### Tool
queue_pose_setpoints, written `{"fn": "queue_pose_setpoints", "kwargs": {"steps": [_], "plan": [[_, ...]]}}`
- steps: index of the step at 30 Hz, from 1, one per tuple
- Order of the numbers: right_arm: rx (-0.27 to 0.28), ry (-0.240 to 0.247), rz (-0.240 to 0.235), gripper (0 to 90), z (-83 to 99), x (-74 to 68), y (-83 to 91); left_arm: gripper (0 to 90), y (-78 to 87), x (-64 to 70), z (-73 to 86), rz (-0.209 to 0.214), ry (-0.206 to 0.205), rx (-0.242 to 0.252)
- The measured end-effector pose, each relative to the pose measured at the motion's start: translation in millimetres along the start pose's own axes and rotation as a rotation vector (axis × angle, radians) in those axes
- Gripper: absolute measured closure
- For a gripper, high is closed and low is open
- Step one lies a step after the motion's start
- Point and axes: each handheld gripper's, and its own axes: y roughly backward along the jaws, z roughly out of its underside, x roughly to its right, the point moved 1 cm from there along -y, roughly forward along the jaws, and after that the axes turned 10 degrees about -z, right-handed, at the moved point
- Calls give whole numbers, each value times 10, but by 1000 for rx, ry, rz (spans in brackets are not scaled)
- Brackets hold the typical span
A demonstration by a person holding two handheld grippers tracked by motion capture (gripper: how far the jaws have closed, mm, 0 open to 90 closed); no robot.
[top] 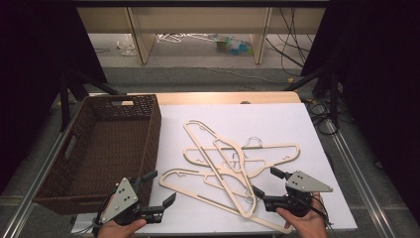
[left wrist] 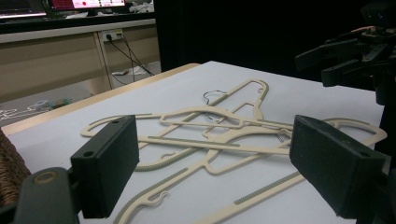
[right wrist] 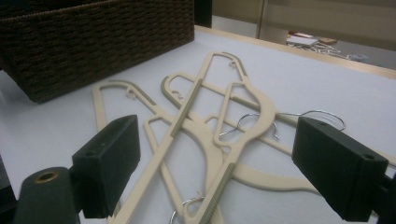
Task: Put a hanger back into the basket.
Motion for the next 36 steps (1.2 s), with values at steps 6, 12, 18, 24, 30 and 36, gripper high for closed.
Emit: {"fn": "queue_pose_setpoints", "kwargs": {"steps": [6,12,18,24,30,36], "plan": [[-8,-4,-4,165,0,-7,-3,156,-2,-4,2,2,-13,-4],[-40,2,-9,183,9,-11,-33,156,-8,2,6,4,-8,-2],[-107,-1,5,226,19,13,-85,156,-8,7,8,4,-7,-9],[-253,-38,20,270,39,125,-250,156,-17,14,13,7,-9,-13],[-356,-109,42,361,20,238,-439,157,-27,27,13,15,-15,-15],[-438,-99,57,435,30,334,-672,157,-31,27,17,20,-3,-7]]}}
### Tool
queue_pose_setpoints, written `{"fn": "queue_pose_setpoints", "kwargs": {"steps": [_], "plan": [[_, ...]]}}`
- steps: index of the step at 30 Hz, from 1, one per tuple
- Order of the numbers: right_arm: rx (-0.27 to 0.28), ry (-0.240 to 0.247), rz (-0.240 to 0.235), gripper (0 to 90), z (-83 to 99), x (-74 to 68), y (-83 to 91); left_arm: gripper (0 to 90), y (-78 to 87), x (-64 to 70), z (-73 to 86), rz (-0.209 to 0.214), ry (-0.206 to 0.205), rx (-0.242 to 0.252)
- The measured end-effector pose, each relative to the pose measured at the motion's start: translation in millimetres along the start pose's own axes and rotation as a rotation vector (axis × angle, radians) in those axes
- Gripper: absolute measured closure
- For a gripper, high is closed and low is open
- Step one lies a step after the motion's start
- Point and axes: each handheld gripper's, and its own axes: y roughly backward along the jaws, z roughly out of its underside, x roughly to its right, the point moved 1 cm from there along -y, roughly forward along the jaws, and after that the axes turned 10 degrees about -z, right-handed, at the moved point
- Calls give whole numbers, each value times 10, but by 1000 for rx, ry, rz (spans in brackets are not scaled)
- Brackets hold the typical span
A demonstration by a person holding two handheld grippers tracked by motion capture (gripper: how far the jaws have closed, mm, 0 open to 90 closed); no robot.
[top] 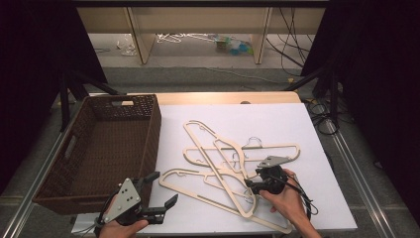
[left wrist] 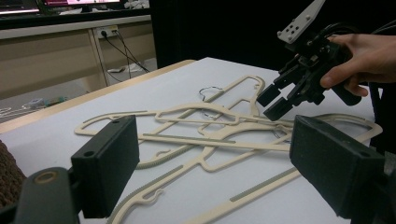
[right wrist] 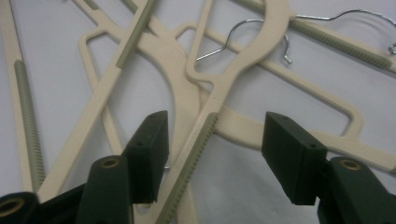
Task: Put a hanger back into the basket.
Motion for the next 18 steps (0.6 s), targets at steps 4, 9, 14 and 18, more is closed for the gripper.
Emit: {"fn": "queue_pose_setpoints", "kwargs": {"steps": [4,9,14,18], "plan": [[-62,-5,-3,480,-5,3,-54,157,0,2,-2,2,-6,1],[-74,-30,12,533,23,96,9,157,0,8,-3,4,-4,1],[-104,-68,17,553,38,181,43,158,0,9,0,3,14,-18],[-113,-97,-4,582,13,190,-58,158,-3,16,-6,8,23,-14]]}}
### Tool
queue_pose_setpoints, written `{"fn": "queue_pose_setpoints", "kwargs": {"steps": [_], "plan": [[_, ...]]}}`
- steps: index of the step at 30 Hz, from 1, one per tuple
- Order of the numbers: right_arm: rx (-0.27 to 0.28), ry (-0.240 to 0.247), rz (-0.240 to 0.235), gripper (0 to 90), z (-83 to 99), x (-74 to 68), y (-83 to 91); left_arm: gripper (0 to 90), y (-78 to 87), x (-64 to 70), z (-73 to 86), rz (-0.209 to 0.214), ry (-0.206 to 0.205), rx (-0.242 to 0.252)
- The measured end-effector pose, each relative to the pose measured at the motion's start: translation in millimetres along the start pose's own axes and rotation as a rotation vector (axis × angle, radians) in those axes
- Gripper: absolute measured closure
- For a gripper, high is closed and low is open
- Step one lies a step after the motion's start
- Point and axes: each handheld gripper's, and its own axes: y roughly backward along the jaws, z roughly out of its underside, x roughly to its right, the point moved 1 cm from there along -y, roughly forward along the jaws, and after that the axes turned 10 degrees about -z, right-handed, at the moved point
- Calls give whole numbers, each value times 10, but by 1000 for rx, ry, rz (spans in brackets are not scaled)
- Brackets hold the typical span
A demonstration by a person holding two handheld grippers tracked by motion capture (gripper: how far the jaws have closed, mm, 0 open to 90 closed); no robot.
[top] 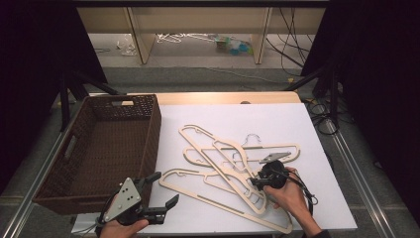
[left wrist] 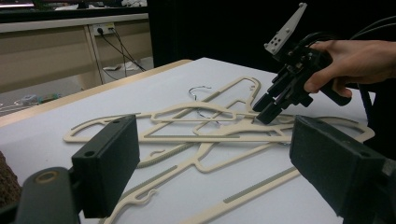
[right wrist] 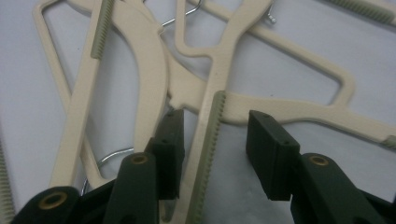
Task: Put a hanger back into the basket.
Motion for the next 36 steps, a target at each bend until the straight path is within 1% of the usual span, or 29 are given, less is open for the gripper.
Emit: {"fn": "queue_pose_setpoints", "kwargs": {"steps": [3,4,5,6,8,9,10,12,13,15,16,17,18,19,20,21,22,23,24,25,26,28,29,30,31,32,34,35,36], "plan": [[-15,41,15,610,-31,22,-26,158,1,0,4,-1,1,-3],[-17,29,9,628,-37,18,-24,158,0,-10,3,-1,-13,-2],[-25,43,14,674,-36,25,-21,158,-1,-5,6,-1,-4,-5],[-23,49,15,702,-36,34,-18,158,-2,-10,4,-1,-8,-7],[-22,36,7,752,-31,70,-1,159,-5,-5,5,4,17,-6],[-22,30,2,761,-26,85,11,159,-7,-12,1,3,2,-3],[-25,31,4,767,-20,101,23,159,-6,-9,1,3,0,-4],[-55,-16,-3,775,-14,84,56,159,-10,-5,1,8,-2,-6],[-29,18,1,779,-11,115,46,159,-10,8,4,6,13,-6],[-52,30,3,785,-17,127,92,159,-11,13,2,9,12,-6],[-50,69,4,787,-25,143,107,159,-12,15,1,9,12,-7],[-46,73,-2,794,-28,145,132,159,-14,17,0,10,15,-6],[-48,100,-2,795,-27,161,161,159,-16,17,-1,10,13,-6],[-52,117,-9,795,-32,163,191,159,-19,8,-5,14,-7,-5],[-45,124,-1,795,-33,159,220,159,-25,13,-2,15,0,-3],[-56,136,5,795,-35,152,257,159,-29,17,-2,12,0,-6],[-53,175,16,795,-38,160,283,159,-34,20,-3,12,-3,-8],[-35,173,23,795,-29,137,307,159,-43,31,-1,8,9,-13],[-51,197,21,795,-24,135,351,159,-66,28,-5,6,2,-14],[-40,212,27,795,-8,119,370,159,-97,39,-7,10,11,-14],[-51,230,26,795,2,108,405,159,-127,44,-14,16,-9,-16],[-66,259,30,795,24,80,464,160,-176,93,-17,30,-12,-30],[-60,283,42,795,35,61,479,160,-205,110,-20,35,-25,-34],[-79,301,33,795,42,38,524,160,-247,136,-25,34,-33,-45],[-81,305,29,796,54,0,565,160,-277,148,-29,36,-41,-50],[-64,315,37,796,65,-18,573,161,-333,170,-33,40,-46,-62],[-69,323,26,794,80,-63,627,162,-427,192,-36,49,-54,-73],[-71,345,41,796,96,-93,649,167,-494,206,-31,61,-55,-82],[-71,345,41,796,96,-93,649,167,-565,222,-27,71,-54,-104]]}}
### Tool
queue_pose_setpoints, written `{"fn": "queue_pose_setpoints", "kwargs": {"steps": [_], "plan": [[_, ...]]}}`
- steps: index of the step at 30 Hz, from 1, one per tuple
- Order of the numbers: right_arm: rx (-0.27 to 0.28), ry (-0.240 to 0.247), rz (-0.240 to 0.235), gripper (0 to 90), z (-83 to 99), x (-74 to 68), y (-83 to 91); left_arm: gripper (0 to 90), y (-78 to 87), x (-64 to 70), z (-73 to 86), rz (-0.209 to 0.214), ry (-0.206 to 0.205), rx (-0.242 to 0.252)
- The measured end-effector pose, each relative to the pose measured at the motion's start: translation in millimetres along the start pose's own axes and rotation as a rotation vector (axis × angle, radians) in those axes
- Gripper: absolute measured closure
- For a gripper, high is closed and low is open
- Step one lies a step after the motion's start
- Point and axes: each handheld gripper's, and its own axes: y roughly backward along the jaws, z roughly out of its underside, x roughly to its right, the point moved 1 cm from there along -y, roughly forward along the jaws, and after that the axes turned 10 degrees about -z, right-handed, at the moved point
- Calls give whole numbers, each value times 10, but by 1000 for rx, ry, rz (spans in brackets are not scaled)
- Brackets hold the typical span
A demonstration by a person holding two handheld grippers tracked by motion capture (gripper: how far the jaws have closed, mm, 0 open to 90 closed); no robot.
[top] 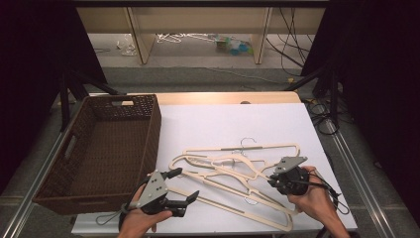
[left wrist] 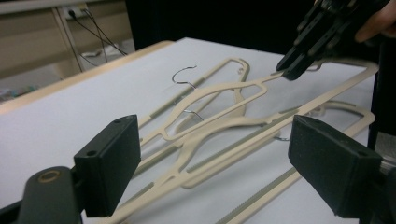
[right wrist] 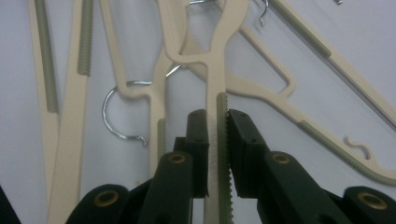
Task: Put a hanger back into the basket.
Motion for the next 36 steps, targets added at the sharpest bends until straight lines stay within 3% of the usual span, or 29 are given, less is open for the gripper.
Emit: {"fn": "queue_pose_setpoints", "kwargs": {"steps": [3,5,7,13,15,21,24,30,34,36], "plan": [[-1,17,-13,796,28,-39,28,173,-230,44,-15,22,3,-62],[-19,23,-17,796,33,-63,65,174,-381,60,-40,27,-25,-96],[-1,30,-14,796,40,-88,82,179,-533,77,-59,22,-32,-133],[-3,60,-7,796,56,-182,146,210,-937,84,-109,21,-11,-288],[-5,64,-8,796,64,-196,162,221,-1049,106,-107,32,-45,-316],[-15,80,-20,796,70,-233,215,262,-1216,93,-97,38,-66,-344],[4,83,-1,796,68,-252,226,310,-1277,64,-100,31,-63,-357],[-24,88,-12,796,61,-259,252,373,-1422,62,-97,47,-116,-394],[-23,90,-13,796,59,-265,264,425,-1501,84,-82,55,-123,-421],[-27,93,-13,796,63,-267,266,455,-1526,101,-79,61,-155,-430]]}}
